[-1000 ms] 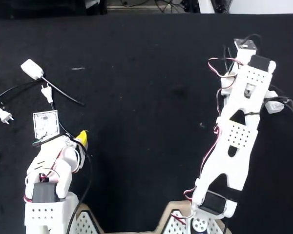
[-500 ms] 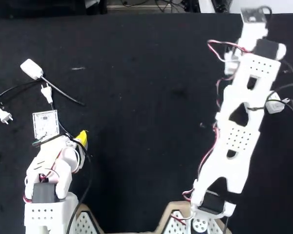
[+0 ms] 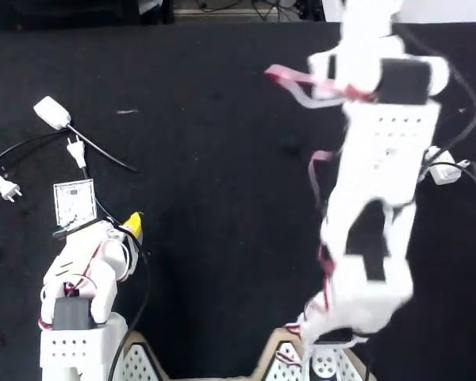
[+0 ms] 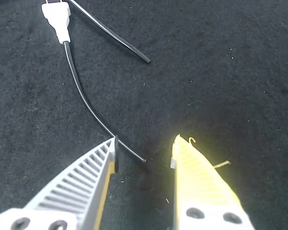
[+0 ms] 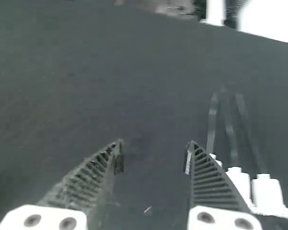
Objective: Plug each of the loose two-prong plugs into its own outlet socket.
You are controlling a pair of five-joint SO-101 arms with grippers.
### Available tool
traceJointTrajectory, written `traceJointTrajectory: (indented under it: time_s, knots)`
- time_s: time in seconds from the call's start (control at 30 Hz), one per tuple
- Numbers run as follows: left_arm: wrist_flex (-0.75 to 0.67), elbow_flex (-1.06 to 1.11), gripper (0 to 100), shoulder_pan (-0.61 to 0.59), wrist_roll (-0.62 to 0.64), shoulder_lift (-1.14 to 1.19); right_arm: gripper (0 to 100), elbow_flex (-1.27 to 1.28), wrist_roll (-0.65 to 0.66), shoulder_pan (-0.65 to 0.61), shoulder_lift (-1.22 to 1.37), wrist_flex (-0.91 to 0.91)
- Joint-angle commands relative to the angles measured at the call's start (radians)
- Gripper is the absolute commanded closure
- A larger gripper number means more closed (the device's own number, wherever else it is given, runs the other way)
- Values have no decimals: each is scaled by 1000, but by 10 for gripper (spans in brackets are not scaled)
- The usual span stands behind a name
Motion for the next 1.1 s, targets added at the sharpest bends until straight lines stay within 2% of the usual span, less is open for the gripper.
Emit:
traceJointTrajectory:
  time_s: [0.0,0.1,0.23,0.43,0.5,0.73,0.83,0.97,1.07]
  knots:
    - [-11,-51,805,-8,6,-6,801,456,-15,-176,-343,-40]
    - [-11,-58,803,-10,0,-6,801,799,-15,-284,-440,-198]
    - [-11,-77,801,-53,0,2,801,1227,-18,-388,-498,-517]
    - [-9,-111,801,-124,2,3,804,1620,-55,-496,-499,-951]
    - [-6,-116,801,-136,2,3,804,1693,-94,-517,-499,-1053]
    - [66,-228,801,-154,-2,5,804,1882,-100,-531,-499,-1290]
    - [75,-285,800,-171,-41,23,804,1937,-100,-535,-499,-1372]
    - [84,-418,800,-213,-48,187,804,1974,-103,-535,-499,-1433]
    - [169,-588,800,-214,-63,388,804,1985,-101,-535,-499,-1452]
